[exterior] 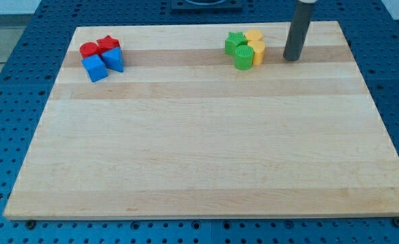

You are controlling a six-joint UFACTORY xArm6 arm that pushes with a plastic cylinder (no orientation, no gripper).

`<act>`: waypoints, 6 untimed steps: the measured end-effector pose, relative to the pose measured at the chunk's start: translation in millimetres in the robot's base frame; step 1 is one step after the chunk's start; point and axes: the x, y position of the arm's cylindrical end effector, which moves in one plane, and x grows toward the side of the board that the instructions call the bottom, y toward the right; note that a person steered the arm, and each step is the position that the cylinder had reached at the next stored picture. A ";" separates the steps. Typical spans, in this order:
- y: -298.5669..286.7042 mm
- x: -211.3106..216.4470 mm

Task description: Separate the green circle and yellow heart

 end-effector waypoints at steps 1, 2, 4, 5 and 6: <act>-13.5 -2.5; -42.8 -2.7; -129.0 9.2; -157.6 16.9; -166.9 16.9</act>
